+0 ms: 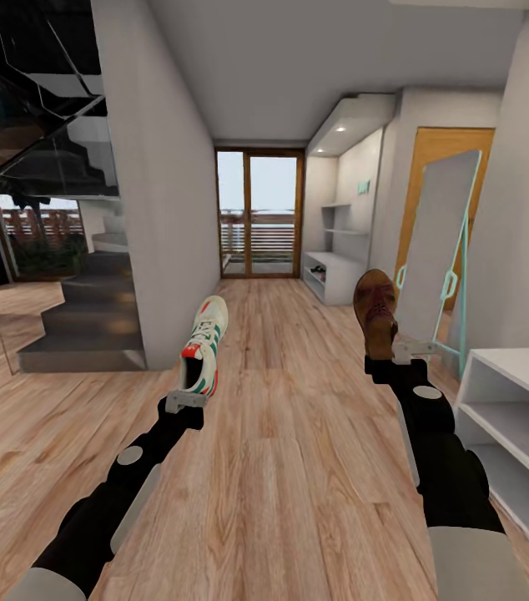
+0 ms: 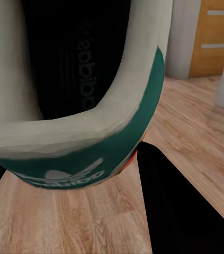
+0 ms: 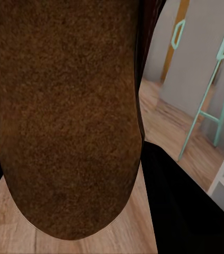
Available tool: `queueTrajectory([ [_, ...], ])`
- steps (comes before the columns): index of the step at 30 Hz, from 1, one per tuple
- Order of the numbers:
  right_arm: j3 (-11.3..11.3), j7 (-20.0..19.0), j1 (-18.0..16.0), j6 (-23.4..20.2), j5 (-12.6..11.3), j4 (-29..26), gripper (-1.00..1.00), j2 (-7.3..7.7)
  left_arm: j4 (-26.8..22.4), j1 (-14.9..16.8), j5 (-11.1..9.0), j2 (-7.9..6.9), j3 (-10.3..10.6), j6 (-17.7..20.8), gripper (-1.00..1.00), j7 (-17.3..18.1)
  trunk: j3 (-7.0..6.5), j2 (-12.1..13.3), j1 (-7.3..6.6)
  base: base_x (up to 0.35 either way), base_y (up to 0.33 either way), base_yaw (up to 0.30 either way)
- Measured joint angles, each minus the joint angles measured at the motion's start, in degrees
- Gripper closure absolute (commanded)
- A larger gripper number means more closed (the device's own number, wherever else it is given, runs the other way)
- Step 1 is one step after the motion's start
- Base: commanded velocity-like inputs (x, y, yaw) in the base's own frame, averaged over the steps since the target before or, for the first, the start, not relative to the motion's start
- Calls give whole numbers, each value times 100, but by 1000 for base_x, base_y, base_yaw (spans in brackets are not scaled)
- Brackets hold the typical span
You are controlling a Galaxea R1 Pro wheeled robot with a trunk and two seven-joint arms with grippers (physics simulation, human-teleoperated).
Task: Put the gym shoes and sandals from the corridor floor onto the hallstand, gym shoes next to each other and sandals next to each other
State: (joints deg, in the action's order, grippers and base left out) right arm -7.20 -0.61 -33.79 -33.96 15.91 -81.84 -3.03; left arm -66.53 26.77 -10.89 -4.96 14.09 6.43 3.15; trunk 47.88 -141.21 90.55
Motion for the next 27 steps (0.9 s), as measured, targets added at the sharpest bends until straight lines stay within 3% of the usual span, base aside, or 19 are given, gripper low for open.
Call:
queueTrajectory([
  [27, 3, -1, 0, 1, 0, 0, 100, 0, 0, 0, 0, 0, 0, 0, 100, 0, 0, 0, 0, 346, 0, 0],
])
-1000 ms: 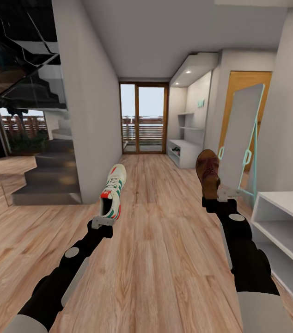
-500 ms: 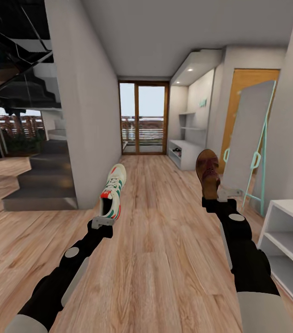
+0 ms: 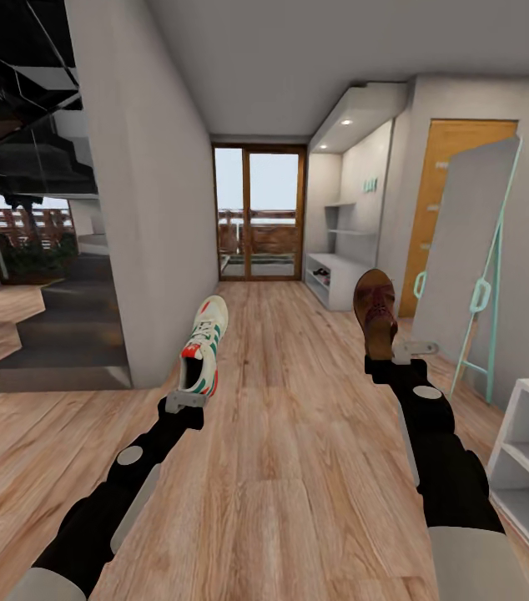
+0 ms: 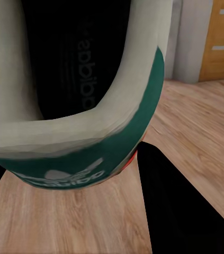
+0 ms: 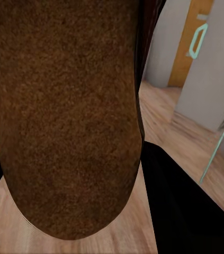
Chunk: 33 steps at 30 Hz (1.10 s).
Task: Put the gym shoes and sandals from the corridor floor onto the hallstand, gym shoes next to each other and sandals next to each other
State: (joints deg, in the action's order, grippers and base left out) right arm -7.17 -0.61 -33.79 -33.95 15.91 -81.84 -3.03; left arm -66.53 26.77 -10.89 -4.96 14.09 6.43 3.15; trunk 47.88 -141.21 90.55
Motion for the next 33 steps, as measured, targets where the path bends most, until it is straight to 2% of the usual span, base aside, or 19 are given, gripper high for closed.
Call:
queueTrajectory([
  [8, 1, 1, 0, -2, 0, 0, 100, 0, -1, 0, 0, 0, 0, 0, 100, 0, 0, 0, 0, 346, 0, 97],
  [33, -2, -4, 0, 6, -1, 9, 100, 0, 0, 0, 0, 0, 0, 0, 100, 0, 0, 0, 0, 346, 0, 2],
])
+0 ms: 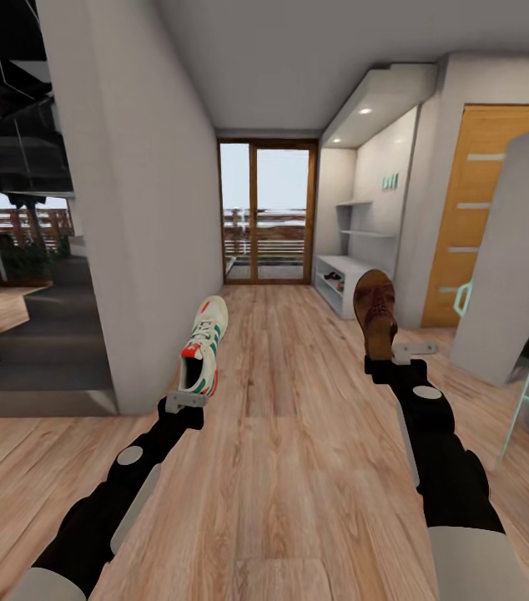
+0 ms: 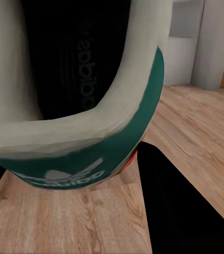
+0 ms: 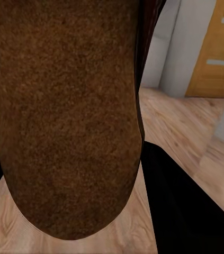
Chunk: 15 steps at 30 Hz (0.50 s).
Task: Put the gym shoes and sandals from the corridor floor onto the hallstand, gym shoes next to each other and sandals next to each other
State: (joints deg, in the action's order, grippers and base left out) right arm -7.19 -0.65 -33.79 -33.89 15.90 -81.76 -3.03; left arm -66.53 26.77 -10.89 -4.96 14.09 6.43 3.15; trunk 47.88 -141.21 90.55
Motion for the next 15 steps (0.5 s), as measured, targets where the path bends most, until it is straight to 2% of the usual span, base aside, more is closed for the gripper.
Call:
queueTrajectory([
  [9, 2, 4, 0, -1, 3, 0, 100, 0, 0, 0, 0, 0, 1, 0, 100, 0, 0, 0, 0, 346, 0, 8],
  [15, 3, 3, -1, 1, 3, 2, 100, -1, -2, -1, 0, -1, -1, 1, 100, 0, 0, 0, 0, 346, 0, 202],
])
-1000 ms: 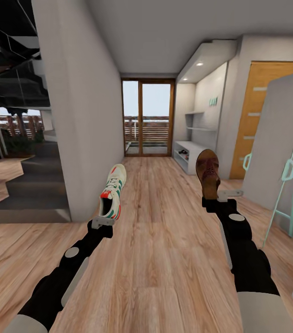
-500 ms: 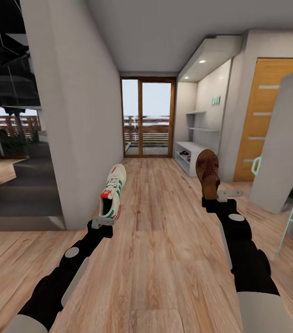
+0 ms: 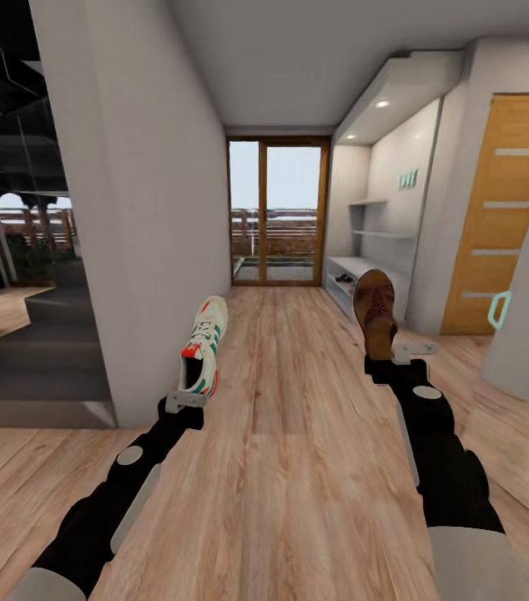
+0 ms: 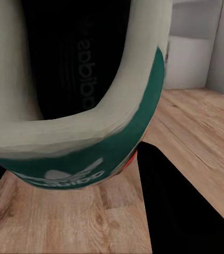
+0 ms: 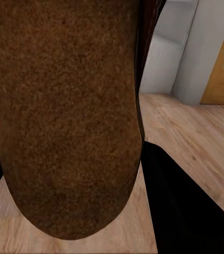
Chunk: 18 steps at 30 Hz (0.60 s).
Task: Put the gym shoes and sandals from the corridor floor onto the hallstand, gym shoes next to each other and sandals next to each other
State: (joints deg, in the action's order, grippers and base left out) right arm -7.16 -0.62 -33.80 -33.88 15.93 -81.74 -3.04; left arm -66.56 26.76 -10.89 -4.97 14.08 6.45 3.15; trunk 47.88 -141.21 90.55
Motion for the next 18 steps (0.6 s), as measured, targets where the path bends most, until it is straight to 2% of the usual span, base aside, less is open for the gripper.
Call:
queueTrajectory([
  [5, -1, 0, 1, -2, -1, -2, 100, 1, 2, 1, 0, 1, 1, -1, 100, 0, 0, 0, 0, 346, 0, 99],
  [18, -1, 2, 1, -1, -1, -2, 100, 1, 2, 1, 0, 1, 3, -1, 100, 0, 0, 0, 0, 346, 0, 5],
])
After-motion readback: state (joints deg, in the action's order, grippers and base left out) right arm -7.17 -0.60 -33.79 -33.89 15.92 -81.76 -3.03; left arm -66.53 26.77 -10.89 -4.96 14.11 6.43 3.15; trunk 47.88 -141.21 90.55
